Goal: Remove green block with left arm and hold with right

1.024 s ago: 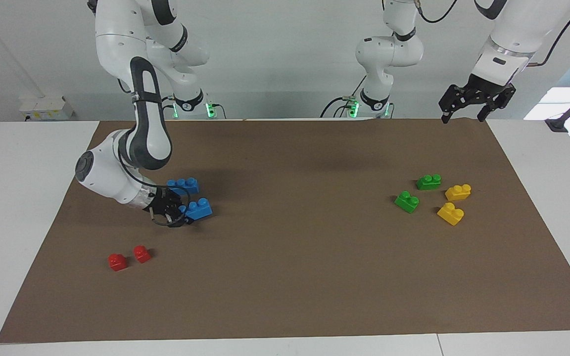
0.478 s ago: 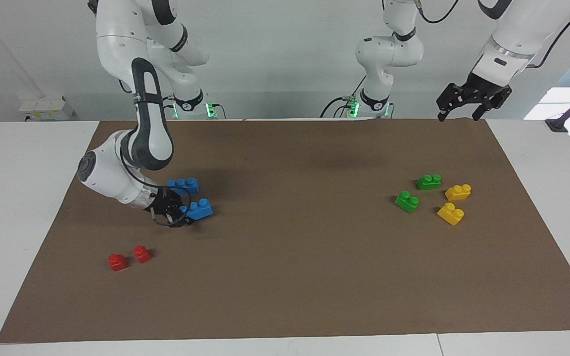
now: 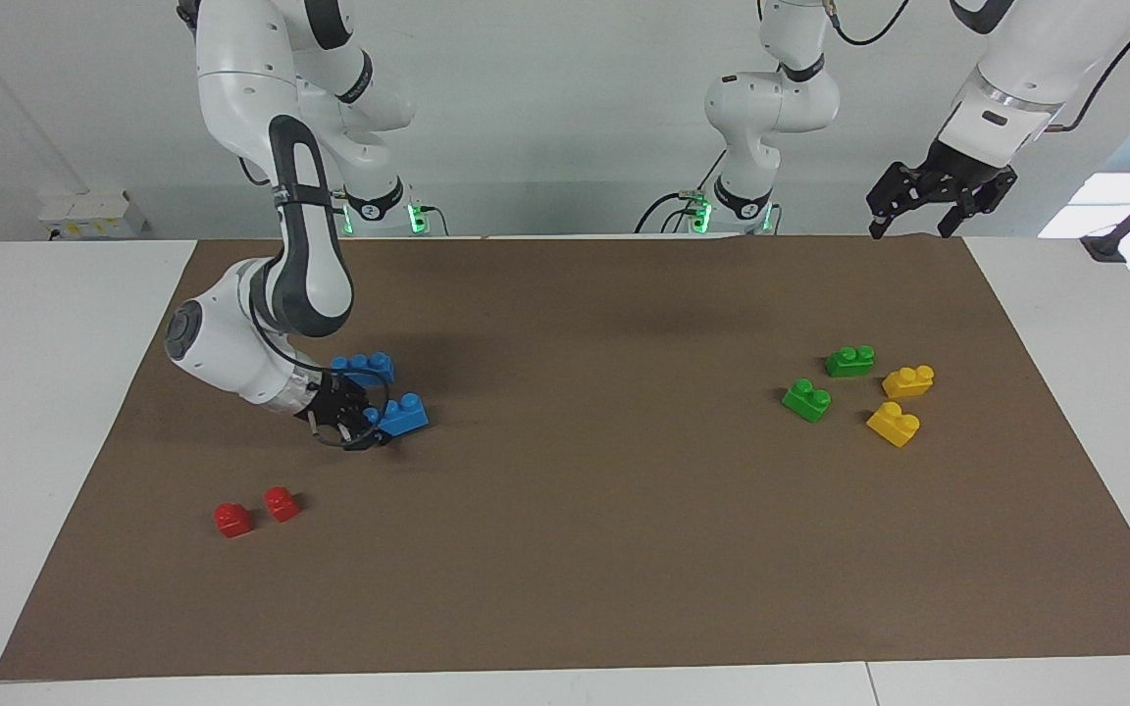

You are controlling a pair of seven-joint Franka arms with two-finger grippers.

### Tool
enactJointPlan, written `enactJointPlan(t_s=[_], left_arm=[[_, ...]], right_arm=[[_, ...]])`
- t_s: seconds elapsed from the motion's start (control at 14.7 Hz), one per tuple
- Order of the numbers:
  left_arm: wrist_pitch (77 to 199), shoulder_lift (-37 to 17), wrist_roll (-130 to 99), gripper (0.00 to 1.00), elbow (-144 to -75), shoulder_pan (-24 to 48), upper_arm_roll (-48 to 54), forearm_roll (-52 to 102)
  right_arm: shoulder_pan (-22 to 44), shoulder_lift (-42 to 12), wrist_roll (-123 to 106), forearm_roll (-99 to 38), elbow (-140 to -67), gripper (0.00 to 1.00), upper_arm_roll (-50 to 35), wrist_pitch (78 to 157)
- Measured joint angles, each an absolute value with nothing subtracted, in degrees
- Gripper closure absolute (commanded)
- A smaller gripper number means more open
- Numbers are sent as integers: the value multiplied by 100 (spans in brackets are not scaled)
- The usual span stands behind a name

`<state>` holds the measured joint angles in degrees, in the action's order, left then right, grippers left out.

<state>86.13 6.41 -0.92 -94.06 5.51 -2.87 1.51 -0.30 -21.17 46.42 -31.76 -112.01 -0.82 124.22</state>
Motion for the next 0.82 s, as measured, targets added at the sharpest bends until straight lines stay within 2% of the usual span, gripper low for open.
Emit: enactJointPlan(t_s=[0.82], left_arm=[[8609,640,-74,0,-9406,555,-255,40]], right_arm=[[37,-2117,4642,-3176,-11242,43,-83,12491]])
